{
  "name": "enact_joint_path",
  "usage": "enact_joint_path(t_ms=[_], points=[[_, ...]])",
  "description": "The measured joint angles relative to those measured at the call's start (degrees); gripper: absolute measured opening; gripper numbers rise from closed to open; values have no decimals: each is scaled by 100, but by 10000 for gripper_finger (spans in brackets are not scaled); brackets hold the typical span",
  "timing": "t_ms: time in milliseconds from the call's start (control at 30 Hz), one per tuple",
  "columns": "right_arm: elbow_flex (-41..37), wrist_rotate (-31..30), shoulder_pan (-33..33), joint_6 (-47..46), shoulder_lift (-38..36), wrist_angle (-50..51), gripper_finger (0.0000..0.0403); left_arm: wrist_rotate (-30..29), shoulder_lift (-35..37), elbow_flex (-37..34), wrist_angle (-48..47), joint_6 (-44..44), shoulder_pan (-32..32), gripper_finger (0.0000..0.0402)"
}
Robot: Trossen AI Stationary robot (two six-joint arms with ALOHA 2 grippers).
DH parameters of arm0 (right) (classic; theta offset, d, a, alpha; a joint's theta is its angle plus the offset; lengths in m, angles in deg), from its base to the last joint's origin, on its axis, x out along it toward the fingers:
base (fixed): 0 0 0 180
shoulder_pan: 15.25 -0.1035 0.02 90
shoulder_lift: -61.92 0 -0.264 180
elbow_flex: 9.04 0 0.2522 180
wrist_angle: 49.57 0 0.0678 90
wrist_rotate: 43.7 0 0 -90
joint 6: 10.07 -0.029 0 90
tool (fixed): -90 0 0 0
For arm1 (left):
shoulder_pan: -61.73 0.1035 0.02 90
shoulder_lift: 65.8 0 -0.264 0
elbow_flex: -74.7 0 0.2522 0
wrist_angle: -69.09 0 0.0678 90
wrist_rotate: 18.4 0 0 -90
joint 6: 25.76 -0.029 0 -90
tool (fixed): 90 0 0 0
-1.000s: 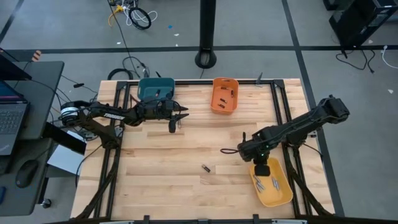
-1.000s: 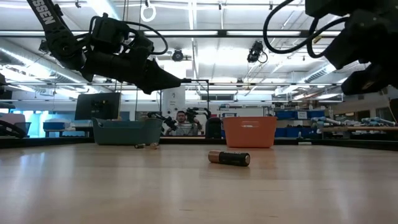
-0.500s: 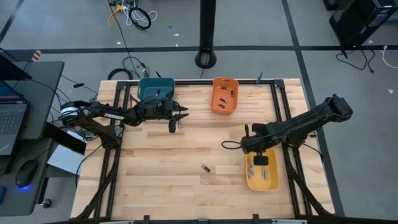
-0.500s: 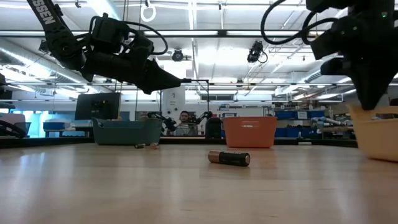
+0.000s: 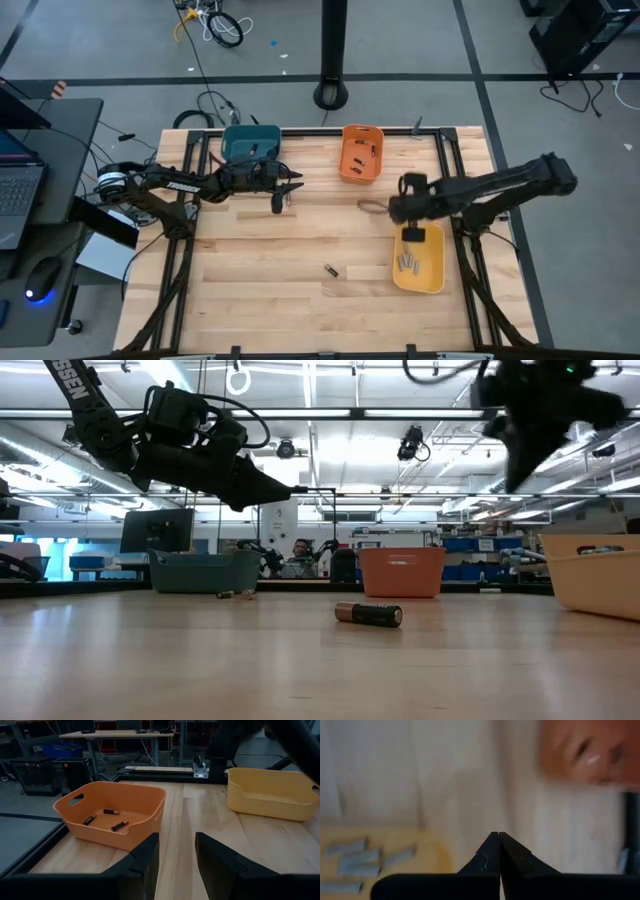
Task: Sort batteries
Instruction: Put the silver battery into the yellow bin
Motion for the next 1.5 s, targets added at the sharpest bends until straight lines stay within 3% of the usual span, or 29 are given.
enact_joint_path(t_ms=[100,233,433,600,933,1500], points=[[70,-398,860,184,-318,-264,5,-52,0,0,0,0,0,135],[69,-588,2605,518,-281,-728,5,-181,0,0,12,-1,0,135],[69,736,5151,1170,525,-1890,5,-201,0,0,17,-29,0,135],[93,1398,6405,953,1503,-2371,7,-231,0,0,20,-153,3,135],[394,1271,7187,689,2656,-2712,8,-308,0,0,11,-107,8,135],[388,568,7164,321,2883,-3018,8,-304,0,0,-28,0,7,135]])
